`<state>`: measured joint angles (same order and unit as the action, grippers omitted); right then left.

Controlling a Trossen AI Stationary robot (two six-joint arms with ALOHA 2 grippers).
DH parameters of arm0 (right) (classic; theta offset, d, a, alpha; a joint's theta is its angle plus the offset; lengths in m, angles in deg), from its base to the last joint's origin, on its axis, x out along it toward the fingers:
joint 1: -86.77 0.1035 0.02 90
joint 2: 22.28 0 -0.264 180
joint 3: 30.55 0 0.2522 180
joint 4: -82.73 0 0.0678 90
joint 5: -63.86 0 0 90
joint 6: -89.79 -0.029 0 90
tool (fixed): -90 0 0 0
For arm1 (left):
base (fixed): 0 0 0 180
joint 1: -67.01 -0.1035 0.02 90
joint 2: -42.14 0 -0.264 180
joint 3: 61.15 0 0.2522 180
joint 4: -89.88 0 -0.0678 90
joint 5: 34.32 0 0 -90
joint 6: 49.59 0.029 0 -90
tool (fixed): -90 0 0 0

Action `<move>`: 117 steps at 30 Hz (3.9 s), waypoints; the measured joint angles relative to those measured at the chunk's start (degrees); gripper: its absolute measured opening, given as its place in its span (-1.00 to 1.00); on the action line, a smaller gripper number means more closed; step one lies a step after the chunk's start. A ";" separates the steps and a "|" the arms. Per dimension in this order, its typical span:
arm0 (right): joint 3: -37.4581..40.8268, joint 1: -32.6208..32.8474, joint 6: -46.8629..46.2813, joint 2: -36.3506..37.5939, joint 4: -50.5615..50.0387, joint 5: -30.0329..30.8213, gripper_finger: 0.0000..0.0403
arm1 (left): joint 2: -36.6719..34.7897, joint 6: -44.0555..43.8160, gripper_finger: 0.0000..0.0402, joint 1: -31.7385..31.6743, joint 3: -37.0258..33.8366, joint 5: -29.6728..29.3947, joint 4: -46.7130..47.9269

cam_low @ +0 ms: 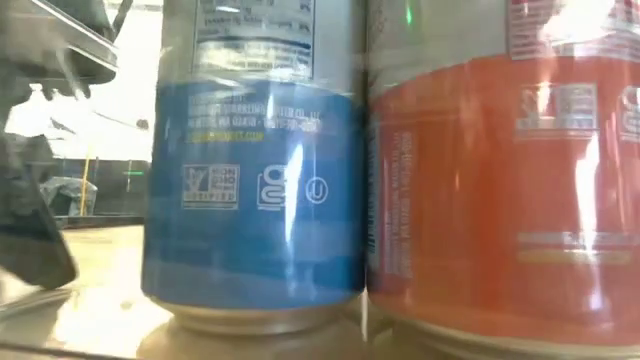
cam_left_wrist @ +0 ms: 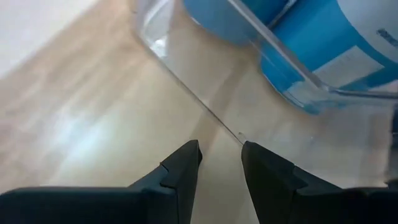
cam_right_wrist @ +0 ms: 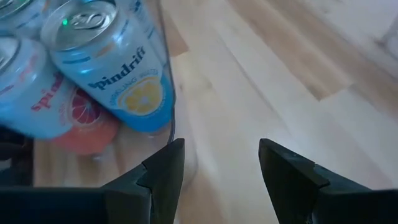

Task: Sort soda cans
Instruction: Move the bottom transparent bin between the top left and top right transparent bins

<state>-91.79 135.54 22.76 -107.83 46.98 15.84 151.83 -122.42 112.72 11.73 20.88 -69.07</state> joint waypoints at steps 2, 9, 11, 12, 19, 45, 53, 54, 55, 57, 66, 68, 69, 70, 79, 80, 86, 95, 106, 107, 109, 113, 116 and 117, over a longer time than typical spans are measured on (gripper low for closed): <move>0.00 1.07 -1.55 0.02 -0.14 -0.02 0.12 | 0.07 0.15 -0.39 -0.50 -0.02 -1.56 0.39; 0.00 3.66 -4.97 -0.02 0.15 -0.17 0.12 | 0.18 -2.40 -0.39 -2.69 -0.12 -13.10 6.48; 0.00 4.08 -5.68 -0.02 0.36 -0.17 0.12 | 0.18 -2.83 -0.39 -3.46 -0.12 -13.32 7.85; 0.00 4.30 -6.18 -0.02 0.57 -0.14 0.12 | 0.18 -2.84 -0.39 -3.75 -0.12 -13.29 8.09; 0.00 4.75 -7.14 -0.04 3.36 0.49 0.12 | -1.55 -2.91 -0.39 -3.23 -0.09 -12.40 8.63; -0.02 7.83 -6.66 0.00 8.78 0.28 0.12 | -2.68 7.28 -0.39 3.28 -0.01 -14.06 -6.63; -0.02 9.21 -6.92 0.00 9.32 0.04 0.12 | -2.73 11.91 -0.39 -2.56 -0.01 -14.58 -6.52; -0.02 9.50 -6.90 0.00 9.34 0.11 0.12 | -2.73 12.56 -0.39 -3.43 0.00 -14.61 -6.34; -0.02 9.82 -6.88 -0.01 9.26 0.20 0.12 | -2.73 13.22 -0.39 -4.30 0.01 -14.66 -5.96; -0.02 10.34 -6.11 0.00 9.00 0.27 0.12 | -2.73 14.59 -0.39 -6.06 -0.01 -14.70 -4.85; -0.04 13.33 -12.69 4.45 -6.71 -0.76 0.12 | -4.30 19.92 -0.39 -13.01 -0.01 -12.36 -1.76; -0.04 14.37 -13.32 5.06 -7.18 -1.74 0.12 | -5.86 19.93 -0.39 -13.11 -0.01 -13.02 -0.29; -0.04 14.76 -13.52 5.14 -7.13 -3.15 0.12 | -6.81 19.92 -0.39 -12.86 -0.01 -13.56 0.74; -0.04 15.05 -13.58 5.07 -7.17 -4.88 0.12 | -7.83 19.85 -0.39 -12.57 -0.01 -14.47 1.63; -0.02 17.16 -13.45 -1.35 -0.38 -9.15 0.12 | -14.69 20.64 -0.39 -6.12 -0.01 -17.07 1.69; -0.02 16.86 -12.16 -2.68 2.45 -9.18 0.12 | -14.65 20.44 -0.39 -5.46 -0.01 -16.59 1.71; -0.02 14.55 -5.97 -11.66 18.66 -9.07 0.08 | -14.62 15.51 -0.39 -2.53 -0.02 -16.48 4.25; -0.02 9.02 4.28 -18.09 32.77 -7.72 -0.19 | -14.62 13.67 -0.39 -0.35 -0.03 -18.06 4.44; -0.11 -1.14 13.64 -18.69 41.89 -4.68 -0.41 | -14.62 13.47 -0.39 -0.09 -0.03 -18.25 5.94; -0.11 -2.05 13.71 -18.69 41.87 -4.54 -0.42 | -14.62 13.41 -0.39 0.04 -0.03 -18.26 5.94; -0.11 -3.42 13.77 -18.69 41.87 -4.31 -0.42 | -14.43 12.37 -0.39 0.31 -0.03 -18.28 5.88; -0.11 -4.92 15.10 -18.69 42.05 -4.30 -0.42 | -12.94 8.96 -0.39 0.36 -0.03 -17.88 7.25; -0.13 -4.94 16.44 -18.69 42.24 -4.31 -0.41 | -10.91 4.97 -0.39 0.20 -0.03 -17.36 9.80; -0.26 -4.58 17.06 -18.69 42.18 -4.25 -0.41 | -10.16 3.14 -0.39 0.07 -0.05 -17.42 10.41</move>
<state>-92.06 130.95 39.82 -126.52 89.15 11.59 141.67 -119.28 112.79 11.68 3.46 -58.66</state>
